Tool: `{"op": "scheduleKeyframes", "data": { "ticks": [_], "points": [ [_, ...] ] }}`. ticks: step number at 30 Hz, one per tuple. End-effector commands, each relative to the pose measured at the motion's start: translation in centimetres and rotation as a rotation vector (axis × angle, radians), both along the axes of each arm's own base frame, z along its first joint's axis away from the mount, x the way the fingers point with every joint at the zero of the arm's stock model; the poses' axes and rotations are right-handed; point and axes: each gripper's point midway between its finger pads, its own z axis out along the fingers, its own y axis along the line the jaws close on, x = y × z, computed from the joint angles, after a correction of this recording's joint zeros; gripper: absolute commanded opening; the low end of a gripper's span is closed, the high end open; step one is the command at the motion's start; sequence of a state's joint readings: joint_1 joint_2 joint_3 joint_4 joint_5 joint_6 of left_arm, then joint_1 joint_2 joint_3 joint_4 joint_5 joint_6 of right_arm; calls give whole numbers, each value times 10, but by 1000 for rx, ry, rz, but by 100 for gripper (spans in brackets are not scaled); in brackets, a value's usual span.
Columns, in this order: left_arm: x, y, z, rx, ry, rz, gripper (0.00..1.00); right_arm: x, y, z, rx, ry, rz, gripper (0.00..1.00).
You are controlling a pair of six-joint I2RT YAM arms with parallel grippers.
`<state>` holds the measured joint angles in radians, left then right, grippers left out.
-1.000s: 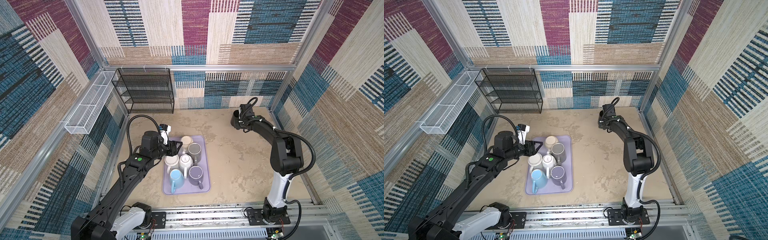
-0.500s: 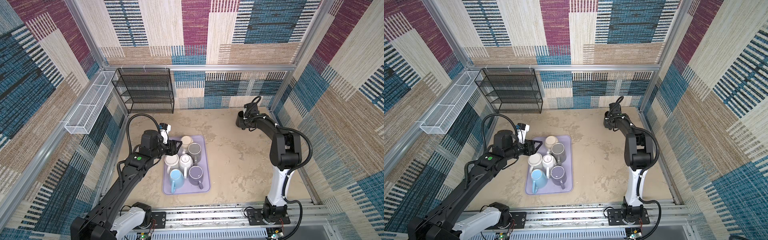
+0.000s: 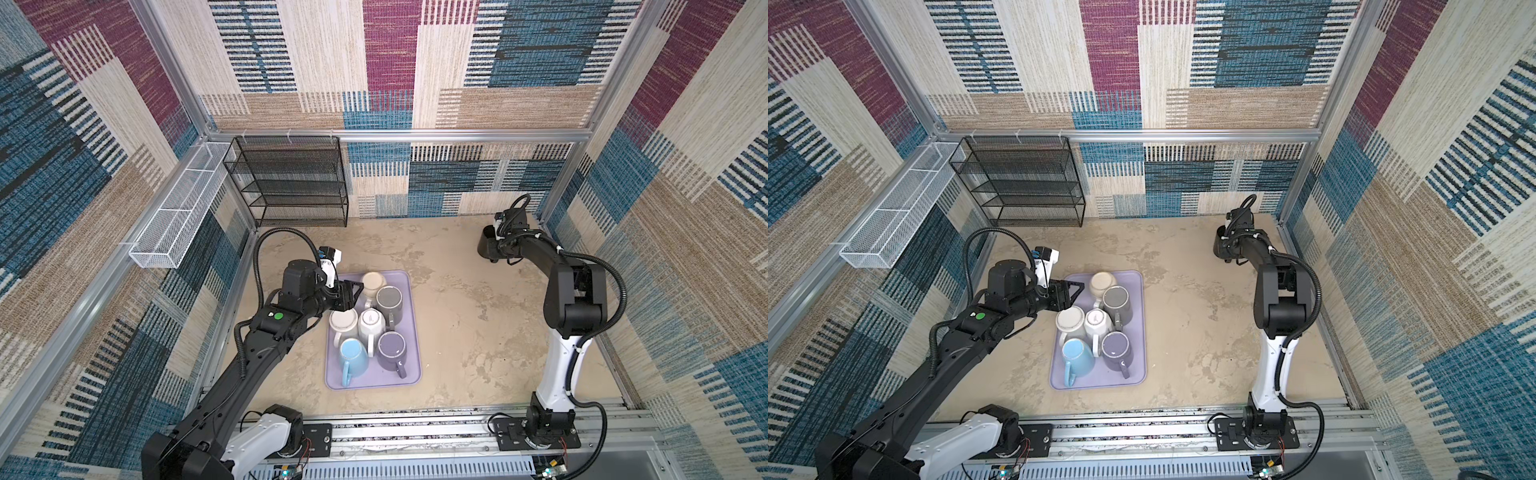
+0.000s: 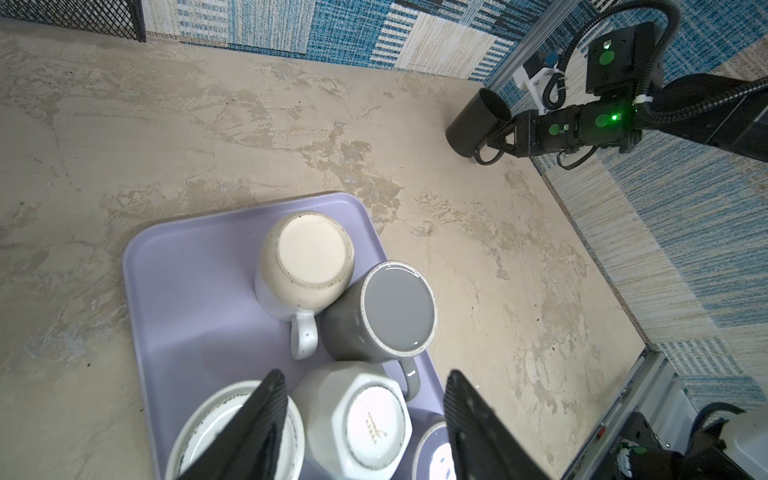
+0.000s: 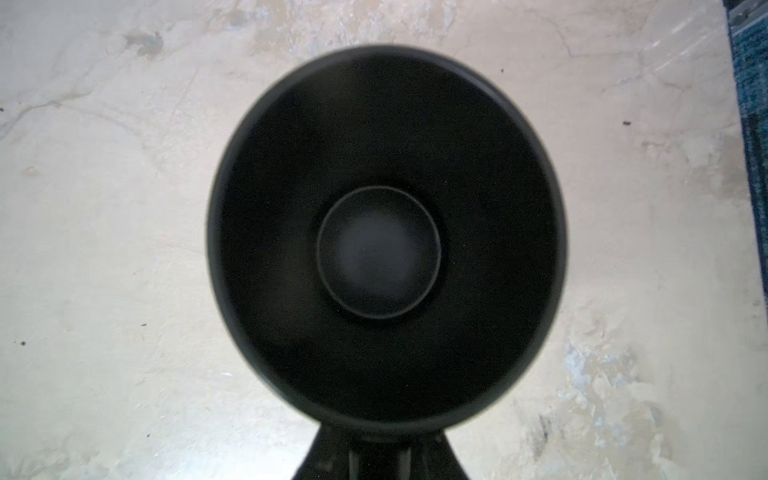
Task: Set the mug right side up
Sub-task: 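Lower the black mug upright onto the table with the right gripper, then set the black mug down on the table and open the right gripper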
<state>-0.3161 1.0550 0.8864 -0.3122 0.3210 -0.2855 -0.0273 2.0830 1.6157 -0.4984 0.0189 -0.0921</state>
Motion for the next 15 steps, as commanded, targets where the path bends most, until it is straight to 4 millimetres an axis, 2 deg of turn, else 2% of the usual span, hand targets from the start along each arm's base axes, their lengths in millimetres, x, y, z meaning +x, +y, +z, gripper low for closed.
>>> {"op": "scheduleKeyframes", "data": {
  "ticks": [1,12,15],
  "points": [
    [1,0,2,13,-16,-14,62,9,-8,12,-35,-59,4,0],
    [-2,1,4,21,-18,-18,64,16,-43,13,-70,-81,-31,0],
    [-2,0,4,21,-21,-19,64,17,-46,13,-78,-87,-16,0]
  ]
}}
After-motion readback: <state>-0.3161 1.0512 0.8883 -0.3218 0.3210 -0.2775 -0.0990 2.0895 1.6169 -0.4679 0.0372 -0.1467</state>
